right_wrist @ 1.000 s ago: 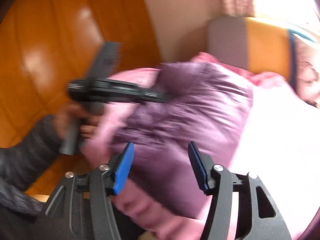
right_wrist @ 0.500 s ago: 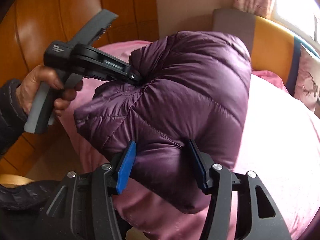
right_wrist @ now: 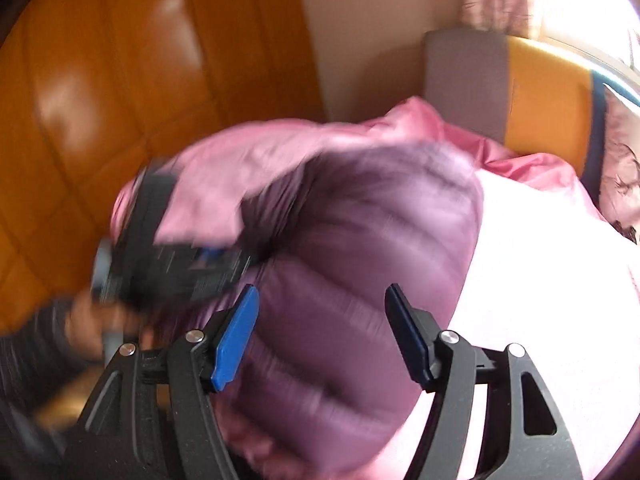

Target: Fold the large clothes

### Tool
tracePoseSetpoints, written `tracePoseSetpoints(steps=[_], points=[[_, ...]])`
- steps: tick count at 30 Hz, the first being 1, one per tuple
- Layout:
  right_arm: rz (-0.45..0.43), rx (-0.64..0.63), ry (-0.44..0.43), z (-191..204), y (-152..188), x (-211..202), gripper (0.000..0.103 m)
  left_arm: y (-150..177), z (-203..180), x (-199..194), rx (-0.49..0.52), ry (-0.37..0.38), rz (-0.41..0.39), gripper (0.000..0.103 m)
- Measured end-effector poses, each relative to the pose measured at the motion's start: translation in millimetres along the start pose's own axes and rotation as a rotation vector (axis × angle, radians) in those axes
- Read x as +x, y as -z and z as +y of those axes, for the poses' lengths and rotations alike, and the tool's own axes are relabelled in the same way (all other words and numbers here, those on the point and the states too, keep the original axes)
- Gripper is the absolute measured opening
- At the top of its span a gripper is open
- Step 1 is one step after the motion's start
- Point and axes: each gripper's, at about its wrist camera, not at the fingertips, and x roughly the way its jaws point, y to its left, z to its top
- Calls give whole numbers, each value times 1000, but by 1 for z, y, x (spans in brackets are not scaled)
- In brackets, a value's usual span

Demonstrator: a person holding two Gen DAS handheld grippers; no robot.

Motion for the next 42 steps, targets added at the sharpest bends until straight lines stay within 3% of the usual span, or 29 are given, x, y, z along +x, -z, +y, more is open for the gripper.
tracePoseSetpoints(steps=[3,7,11,15,20,24,26,30,33,35,42], points=[[-13,58,18,-14,-39,29,65,2,-1,-1,8,-9,-14,40],[63,70,56,-27,-67,84,66,5,-2,-1,10,-10,-24,40],[173,77,77,-34,-69,128,69,10,-4,-1,7,-16,-28,40],[211,82,81,-27,-57,149,69,16,-1,1,-8,-23,-35,40],[198,84,69,-10,-45,148,72,20,-5,1,1,-36,-50,40],[101,117,62,-15,-41,121,98,22,-8,-1,8,-47,-65,40],[54,170,70,-28,-37,104,100,24,-7,-2,4,-46,-72,40],[96,299,16,-64,-12,98,101,27,-5,-4,-8,-36,-85,41],[110,419,-107,-86,11,103,101,29,-2,-5,-25,-55,-102,55],[103,467,-163,-93,19,106,101,30,3,-4,-43,-40,-97,58],[131,504,-265,-107,28,111,101,29,7,-3,-43,-26,-102,61]])
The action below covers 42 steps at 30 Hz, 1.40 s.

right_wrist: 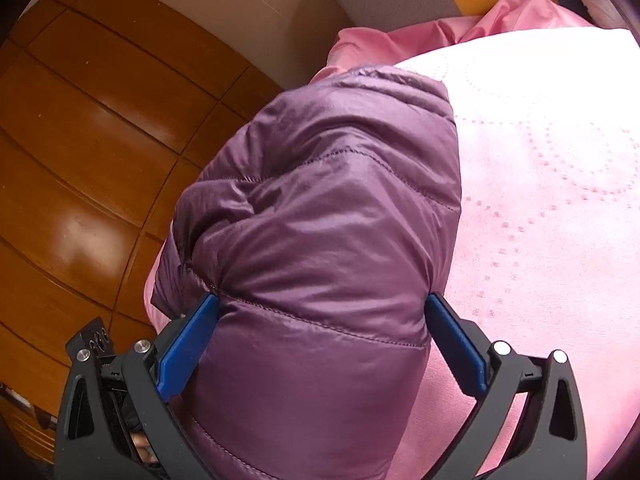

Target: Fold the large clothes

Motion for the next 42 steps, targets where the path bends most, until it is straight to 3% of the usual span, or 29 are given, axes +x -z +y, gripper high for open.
tracePoseSetpoints(steps=[7,17,20,22,25,27,30,33,36,42], points=[[83,76,-130,-22,14,2,101,2,5,4,-11,27,-8,61],[56,53,-184,-16,30,4,94,2,11,7,-20,45,-14,61],[40,45,-178,-14,36,-1,84,3,11,8,-22,51,-17,61],[23,19,-170,-4,39,-8,70,3,13,9,-37,70,-13,60],[0,-33,-151,13,44,-23,58,2,20,13,-95,191,4,43],[-18,-72,-124,24,49,-36,54,1,16,11,-89,220,-6,37],[-73,-109,-92,33,58,-64,51,-4,8,12,-111,299,-1,36],[-147,-120,-35,26,66,-106,50,-12,-18,18,-99,387,6,35],[-232,-90,24,5,78,-157,50,-23,-69,27,-28,455,18,34],[-371,33,179,-64,112,-250,50,-40,-208,59,174,565,89,34]])
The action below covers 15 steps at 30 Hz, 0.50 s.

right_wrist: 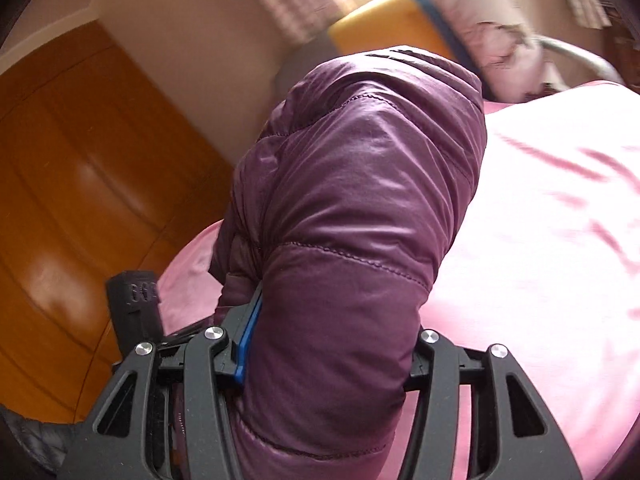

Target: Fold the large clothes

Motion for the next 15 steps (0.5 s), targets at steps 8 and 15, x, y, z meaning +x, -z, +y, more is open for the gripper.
tracePoseSetpoints(steps=[8,15], points=[[19,81,175,-87,42,-31,57,9,-57,87,156,-112,161,35],[-19,80,304,-61,42,-52,91,-7,-51,53,81,-169,114,61]])
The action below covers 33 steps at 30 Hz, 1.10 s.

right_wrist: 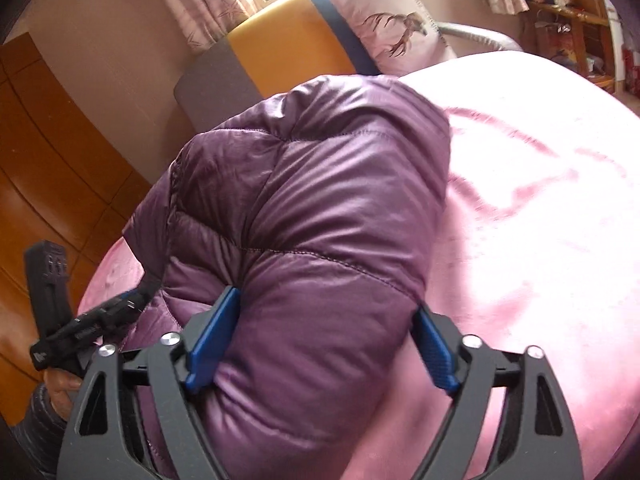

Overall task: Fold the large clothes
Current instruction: 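Set the rolled jacket down on the bed and open both grippers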

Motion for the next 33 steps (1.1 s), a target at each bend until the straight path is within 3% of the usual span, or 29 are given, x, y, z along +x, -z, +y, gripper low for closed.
tracePoseSetpoints(steps=[6,10,12,14,16,18,21,23,25,33], points=[[-105,-125,120,40,18,-53,93,-14,-8,-50,57,-99,-169,61],[-137,-184,95,81,33,-64,89,-20,-38,-61,160,-79,-266,61],[-120,-233,101,101,42,-58,89,-25,-50,-49,208,-52,-235,61],[-84,-293,149,120,53,-41,85,-20,-61,-19,274,-109,-112,54],[-57,-315,192,132,60,-14,85,-7,-52,11,258,-127,-18,50],[-57,-359,252,139,72,1,85,1,-36,25,203,-121,7,51],[-55,-369,310,145,79,10,85,6,-21,29,124,-89,10,55],[-59,-356,317,148,81,8,87,9,-18,19,98,-108,-11,61],[-63,-329,320,151,79,7,90,13,-15,5,69,-137,-48,75],[-132,-215,363,163,84,-25,100,39,-15,-55,34,-167,-182,90]])
